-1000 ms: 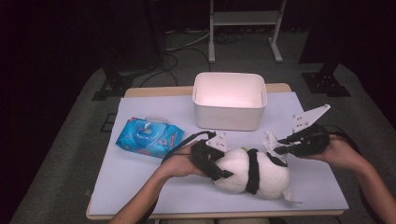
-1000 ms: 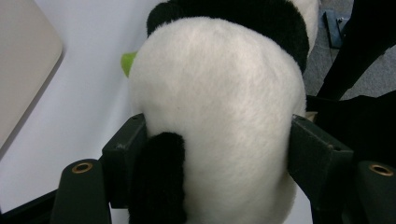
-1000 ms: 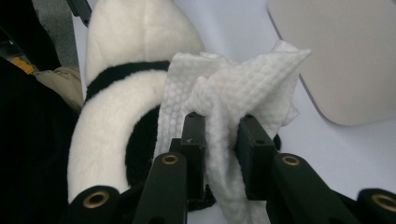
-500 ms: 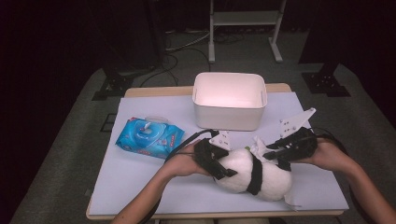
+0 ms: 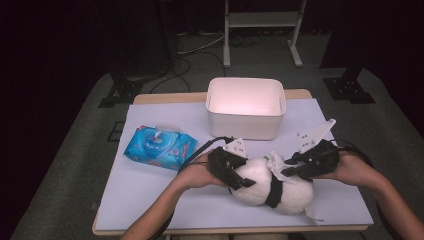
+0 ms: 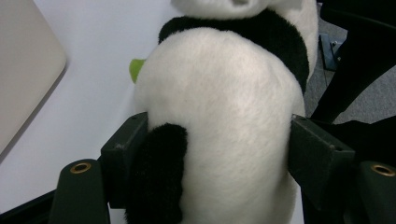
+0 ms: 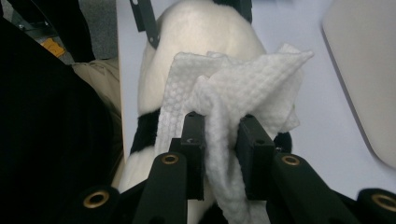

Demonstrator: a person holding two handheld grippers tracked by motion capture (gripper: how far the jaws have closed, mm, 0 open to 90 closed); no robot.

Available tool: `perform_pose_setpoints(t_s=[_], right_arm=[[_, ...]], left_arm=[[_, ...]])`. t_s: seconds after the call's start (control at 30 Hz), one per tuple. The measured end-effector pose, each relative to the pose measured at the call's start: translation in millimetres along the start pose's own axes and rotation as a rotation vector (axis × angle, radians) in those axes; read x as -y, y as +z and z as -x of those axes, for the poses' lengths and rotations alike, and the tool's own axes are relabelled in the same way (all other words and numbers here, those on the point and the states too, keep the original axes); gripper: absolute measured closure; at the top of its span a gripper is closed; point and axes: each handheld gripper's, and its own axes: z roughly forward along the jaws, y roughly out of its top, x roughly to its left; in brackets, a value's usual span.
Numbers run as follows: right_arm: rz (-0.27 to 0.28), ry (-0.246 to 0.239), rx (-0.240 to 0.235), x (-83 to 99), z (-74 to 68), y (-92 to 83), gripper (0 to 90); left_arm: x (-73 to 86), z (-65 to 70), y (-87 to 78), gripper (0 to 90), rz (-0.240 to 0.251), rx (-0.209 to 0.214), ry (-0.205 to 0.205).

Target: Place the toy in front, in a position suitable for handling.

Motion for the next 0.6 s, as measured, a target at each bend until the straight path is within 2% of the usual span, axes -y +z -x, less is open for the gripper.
perform_pose_setpoints(t_s=[0.1,0.27,0.4,0.6], right_arm=[[0.007,0.019,0.011,7.7,-0.8,-7.6,73.8],[0.013,0.021,0.022,12.1,-1.8,-10.2,73.7],[0.019,0.014,0.014,8.2,-1.8,-6.6,73.7],[0.003,-0.021,-0.017,-7.9,0.7,12.4,73.7]], left_arm=[[0.0,-0.9,-0.1,28.0,0.003,0.002,-0.004],[-4.5,0.5,1.0,28.0,-0.001,-0.006,0.004],[-7.1,0.2,1.4,28.0,-0.007,-0.007,0.01],[-7.8,1.2,1.8,27.8,-0.003,-0.005,0.014]])
